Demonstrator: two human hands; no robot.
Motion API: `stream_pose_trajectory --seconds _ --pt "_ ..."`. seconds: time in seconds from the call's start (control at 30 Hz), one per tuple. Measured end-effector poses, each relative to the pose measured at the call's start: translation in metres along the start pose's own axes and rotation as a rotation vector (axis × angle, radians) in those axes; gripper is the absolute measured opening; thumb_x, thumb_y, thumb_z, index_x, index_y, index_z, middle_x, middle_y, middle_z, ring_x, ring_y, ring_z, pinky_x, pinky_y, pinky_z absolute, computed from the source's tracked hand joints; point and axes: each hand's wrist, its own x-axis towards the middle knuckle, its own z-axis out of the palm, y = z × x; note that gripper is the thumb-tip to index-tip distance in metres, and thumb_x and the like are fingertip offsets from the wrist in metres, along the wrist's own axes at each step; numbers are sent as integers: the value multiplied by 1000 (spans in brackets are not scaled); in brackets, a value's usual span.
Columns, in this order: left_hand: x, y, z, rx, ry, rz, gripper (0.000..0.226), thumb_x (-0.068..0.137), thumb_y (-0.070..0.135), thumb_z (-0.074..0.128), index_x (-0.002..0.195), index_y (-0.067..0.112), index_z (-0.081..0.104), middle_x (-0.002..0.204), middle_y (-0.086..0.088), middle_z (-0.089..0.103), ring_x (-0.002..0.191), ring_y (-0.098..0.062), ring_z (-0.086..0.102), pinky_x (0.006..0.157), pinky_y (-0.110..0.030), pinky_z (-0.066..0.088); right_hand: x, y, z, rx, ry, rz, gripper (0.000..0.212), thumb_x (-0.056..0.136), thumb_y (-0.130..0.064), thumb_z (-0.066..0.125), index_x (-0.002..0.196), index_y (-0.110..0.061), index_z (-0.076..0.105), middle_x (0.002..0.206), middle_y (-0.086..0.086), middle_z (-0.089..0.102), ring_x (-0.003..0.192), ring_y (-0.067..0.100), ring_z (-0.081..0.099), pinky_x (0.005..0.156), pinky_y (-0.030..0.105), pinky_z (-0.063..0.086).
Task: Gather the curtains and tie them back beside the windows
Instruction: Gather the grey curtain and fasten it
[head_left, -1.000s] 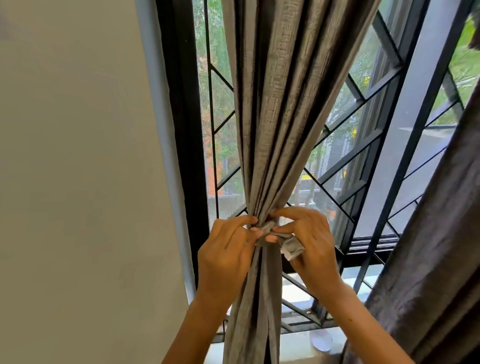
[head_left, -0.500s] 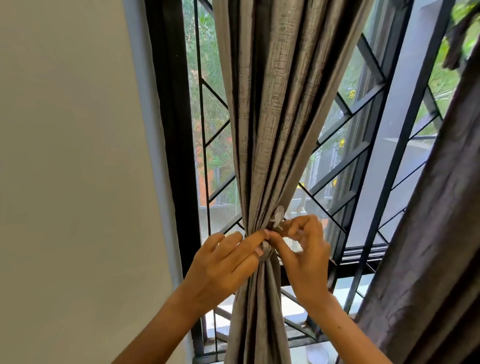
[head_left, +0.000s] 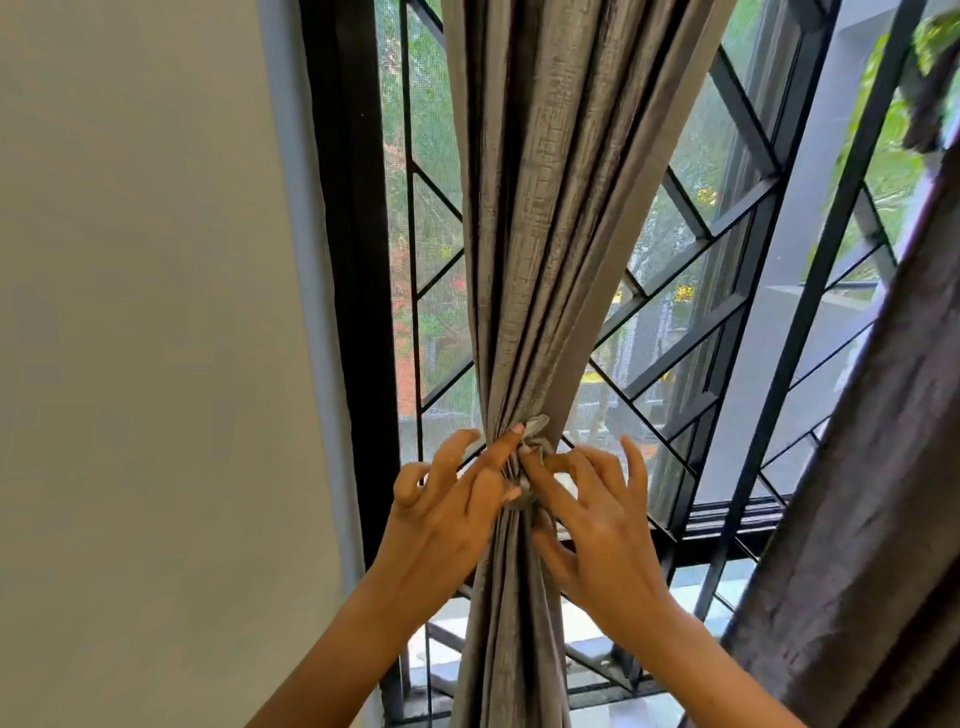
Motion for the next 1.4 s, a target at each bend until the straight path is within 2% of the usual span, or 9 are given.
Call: stream_pose_trajectory --seconds 0.2,0.33,0.5,0.67,0.77,0.9,1.07,1.17,1.4 --pt "-6 -1 11 13 -53 -25 8 94 22 54 87 18 54 124 6 63 115 -20 46 76 -32 25 20 6 -10 -92 7 12 18 78 -23 67 95 -19 72 97 5 60 99 24 47 100 43 30" --pt "-7 1 12 -38 -58 -78 10 90 24 56 89 18 64 119 7 66 113 -19 46 76 -32 24 20 9 -11 -23 -110 -61 25 80 -22 53 98 -18 70 103 0 63 95 20 50 76 29 33" --pt "-6 2 10 -80 -24 -108 14 96 26 47 102 17 55 114 6 68 111 -19 47 75 -31 24 17 10 -14 119 -146 -1 29 84 -23 49 100 -21 72 100 -7 69 84 12 55 70 20 41" --pt "-8 -1 8 -114 -18 -115 16 84 18 61 100 16 64 110 7 68 112 -19 46 77 -31 24 19 8 -23 276 -338 41 20 87 -32 41 99 -25 56 80 -7 61 62 9 51 53 22 42" --pt "-8 -1 7 -156 -9 -159 26 85 20 60 111 17 57 102 8 69 111 -18 46 78 -31 24 21 4 -24 317 -432 46 23 81 -40 48 99 -28 43 79 -7 52 65 10 48 57 30 45" --pt "-7 4 5 -165 -31 -207 37 83 19 65 119 16 54 103 6 58 109 -18 46 76 -30 22 16 1 -16 339 -262 151 36 75 -42 65 102 -33 41 83 -12 61 66 4 54 59 22 50" --pt "-8 5 2 -179 -7 -193 9 88 18 58 93 12 64 120 2 54 106 -18 48 76 -31 25 6 -4 -7 502 91 192 23 79 -7 74 101 -12 67 109 2 63 90 5 63 77 20 55" --pt "-17 6 5 -137 12 -181 13 92 21 55 81 17 50 122 -5 52 104 -21 45 75 -32 27 4 -5 -11 528 156 253 20 74 2 77 90 -8 71 96 2 64 86 7 65 76 21 55" --pt "-20 -24 4 20 -34 -76 31 87 24 66 75 15 40 66 -2 55 73 -17 42 66 -31 20 10 32 -39 588 -9 261 12 73 4 77 80 -6 76 81 2 71 75 8 69 72 26 57"
